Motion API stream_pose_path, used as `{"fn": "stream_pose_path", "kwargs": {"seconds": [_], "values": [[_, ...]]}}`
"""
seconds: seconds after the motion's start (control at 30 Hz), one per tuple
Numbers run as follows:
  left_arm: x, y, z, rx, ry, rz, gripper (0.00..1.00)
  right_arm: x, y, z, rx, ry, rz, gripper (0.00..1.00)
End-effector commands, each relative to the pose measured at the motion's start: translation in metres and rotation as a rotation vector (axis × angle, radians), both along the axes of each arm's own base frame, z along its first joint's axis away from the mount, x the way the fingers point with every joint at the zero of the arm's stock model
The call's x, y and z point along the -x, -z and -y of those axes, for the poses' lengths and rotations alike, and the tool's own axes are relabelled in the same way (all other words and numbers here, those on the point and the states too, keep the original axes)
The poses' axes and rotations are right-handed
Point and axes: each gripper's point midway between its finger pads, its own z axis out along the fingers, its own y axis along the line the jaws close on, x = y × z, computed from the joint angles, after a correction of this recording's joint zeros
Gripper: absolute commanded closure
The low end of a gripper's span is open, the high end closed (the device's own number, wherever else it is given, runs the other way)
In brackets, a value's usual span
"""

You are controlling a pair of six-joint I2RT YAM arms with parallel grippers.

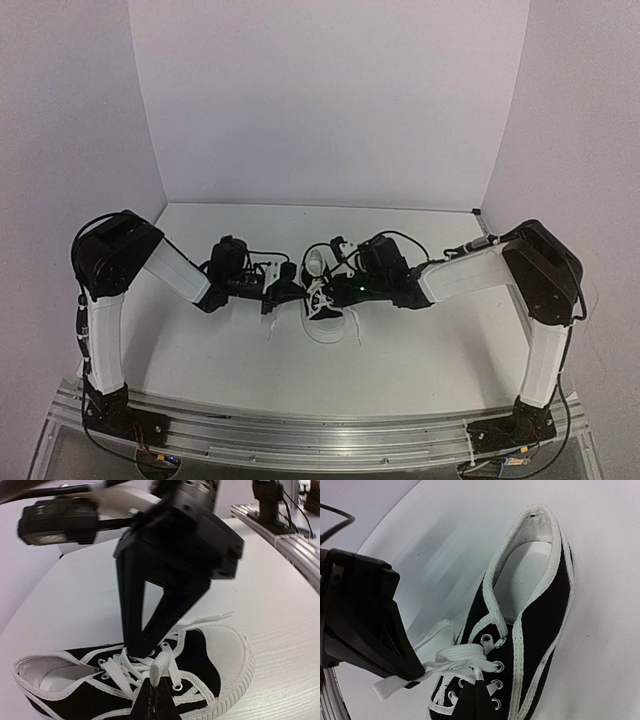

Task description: Tie the shoes

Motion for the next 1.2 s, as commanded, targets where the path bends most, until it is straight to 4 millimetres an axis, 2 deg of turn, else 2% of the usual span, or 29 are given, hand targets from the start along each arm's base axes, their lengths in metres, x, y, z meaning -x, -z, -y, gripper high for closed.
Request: {"fn": "stream_pose_path", "kwargs": {"seconds": [0.0,0.03,0.1,0.23,0.3,0.5,0.63,0.7,0.8,0.87,0.93,1.0,1.1,1.17], "values": [[0.024,0.016,-0.008,-0.062,0.168,0.329,1.00,-0.001,-0.022,-0.009,-0.065,-0.017,0.026,1.00],[0.026,0.022,-0.010,-0.081,0.188,0.380,0.98,0.000,-0.022,-0.009,-0.065,-0.018,0.027,1.00],[0.028,0.027,-0.012,-0.095,0.207,0.435,0.88,0.000,-0.022,-0.009,-0.064,-0.018,0.028,1.00],[0.030,0.027,-0.012,-0.096,0.219,0.463,0.58,-0.001,-0.021,-0.010,-0.062,-0.023,0.028,1.00],[0.030,0.026,-0.013,-0.096,0.217,0.486,0.50,-0.001,-0.020,-0.010,-0.063,-0.027,0.026,1.00],[0.034,0.033,-0.030,-0.153,0.157,0.540,0.44,0.004,-0.025,-0.010,-0.068,-0.048,0.031,1.00],[0.036,0.037,-0.042,-0.193,0.122,0.533,0.46,0.005,-0.026,-0.012,-0.070,-0.056,0.032,1.00],[0.027,0.035,-0.044,-0.210,0.075,0.531,0.47,0.004,-0.024,-0.012,-0.068,-0.055,0.030,1.00],[-0.005,0.011,-0.040,-0.173,-0.086,0.499,0.46,0.004,-0.023,-0.013,-0.072,-0.057,0.024,1.00],[-0.020,-0.016,-0.036,-0.118,-0.153,0.522,0.41,0.004,-0.022,-0.012,-0.070,-0.052,0.021,1.00],[-0.021,-0.040,-0.031,-0.064,-0.150,0.529,0.36,0.005,-0.019,-0.010,-0.065,-0.046,0.017,1.00],[-0.015,-0.052,-0.029,-0.040,-0.115,0.497,0.35,0.004,-0.019,-0.010,-0.063,-0.044,0.018,1.00],[-0.004,-0.055,-0.029,-0.051,-0.063,0.475,0.35,0.003,-0.020,-0.011,-0.066,-0.044,0.019,1.00],[-0.003,-0.055,-0.033,-0.054,-0.049,0.442,0.39,0.003,-0.020,-0.011,-0.067,-0.040,0.018,1.00]]}}
